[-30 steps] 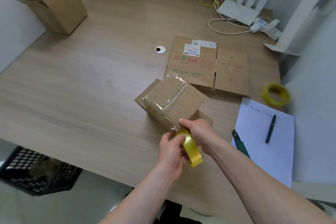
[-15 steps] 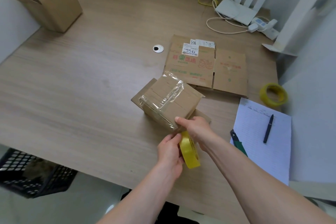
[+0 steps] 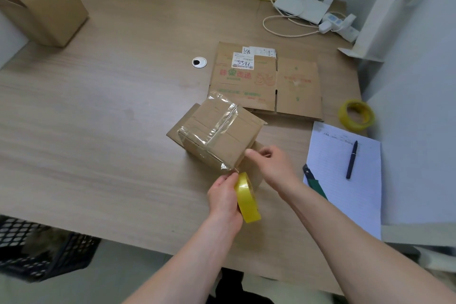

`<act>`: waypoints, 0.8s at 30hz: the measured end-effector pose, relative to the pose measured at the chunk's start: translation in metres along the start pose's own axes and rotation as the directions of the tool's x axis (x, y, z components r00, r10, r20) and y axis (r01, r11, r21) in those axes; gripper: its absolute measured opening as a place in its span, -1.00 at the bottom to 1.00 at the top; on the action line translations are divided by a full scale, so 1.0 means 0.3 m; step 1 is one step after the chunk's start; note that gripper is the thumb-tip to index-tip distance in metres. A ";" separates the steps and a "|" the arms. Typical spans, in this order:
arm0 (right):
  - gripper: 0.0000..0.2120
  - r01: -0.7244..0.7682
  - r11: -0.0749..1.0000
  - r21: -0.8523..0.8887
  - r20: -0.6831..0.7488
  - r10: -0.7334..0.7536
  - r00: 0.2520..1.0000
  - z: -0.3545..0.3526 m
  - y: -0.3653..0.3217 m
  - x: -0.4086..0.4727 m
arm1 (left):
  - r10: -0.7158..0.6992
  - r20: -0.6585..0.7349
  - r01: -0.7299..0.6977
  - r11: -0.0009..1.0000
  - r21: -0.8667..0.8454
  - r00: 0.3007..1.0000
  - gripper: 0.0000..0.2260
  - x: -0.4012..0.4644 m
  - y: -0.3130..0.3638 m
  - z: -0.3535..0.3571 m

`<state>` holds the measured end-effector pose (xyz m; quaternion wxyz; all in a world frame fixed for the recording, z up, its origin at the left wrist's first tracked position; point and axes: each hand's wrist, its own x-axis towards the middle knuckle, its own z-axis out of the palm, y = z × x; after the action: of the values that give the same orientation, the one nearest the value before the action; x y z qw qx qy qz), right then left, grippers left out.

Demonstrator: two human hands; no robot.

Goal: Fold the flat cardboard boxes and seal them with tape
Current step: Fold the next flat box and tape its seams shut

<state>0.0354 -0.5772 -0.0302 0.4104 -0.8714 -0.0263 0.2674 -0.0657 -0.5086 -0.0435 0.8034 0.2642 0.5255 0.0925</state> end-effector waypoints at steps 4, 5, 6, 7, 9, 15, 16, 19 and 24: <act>-0.78 -0.092 0.951 -0.295 -0.298 0.000 0.955 -0.184 0.210 -0.019 | 0.005 -0.003 -0.004 1.000 0.021 1.000 -0.97 0.024 0.010 -0.012; -0.72 -0.151 0.910 -0.385 -0.316 0.023 0.948 -0.224 0.273 -0.023 | 0.006 -0.003 -0.006 1.000 0.021 1.000 -0.97 0.028 0.015 -0.013; -0.66 -0.209 0.863 -0.460 -0.305 0.067 0.950 -0.254 0.329 -0.027 | 0.007 -0.001 -0.007 1.000 0.020 1.000 -0.97 0.032 0.018 -0.014; -0.62 -0.254 0.818 -0.515 -0.275 0.123 0.953 -0.274 0.376 -0.031 | 0.010 0.001 -0.010 1.000 0.021 1.000 -0.96 0.037 0.020 -0.015; -0.60 -0.281 0.774 -0.568 -0.200 0.202 0.959 -0.288 0.440 -0.037 | 0.015 0.005 -0.015 1.000 0.027 1.000 -0.96 0.042 0.023 -0.017; -0.73 -0.208 0.799 -0.564 -0.205 0.108 0.973 -0.275 0.462 -0.051 | 0.016 0.009 -0.017 0.999 0.046 1.000 -0.95 0.047 0.028 -0.022; -0.79 -0.183 0.837 -0.516 -0.225 0.074 0.972 -0.272 0.438 -0.058 | 0.015 0.010 -0.015 0.999 0.046 1.000 -0.96 0.049 0.027 -0.023; -0.82 0.029 0.927 -0.374 -0.185 -0.105 0.977 -0.259 0.316 -0.088 | 0.012 0.009 -0.013 0.999 0.044 1.000 -0.98 0.053 0.024 -0.026; -0.78 0.490 0.760 -0.427 0.122 -0.488 0.864 -0.285 0.057 -0.167 | 0.019 0.002 -0.019 0.999 0.033 1.000 -0.96 0.059 0.020 -0.025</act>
<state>0.0312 -0.6617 0.0240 0.2561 -0.9037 -0.3136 0.1394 -0.0640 -0.4934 -0.0568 0.7985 0.2827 0.5236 0.0911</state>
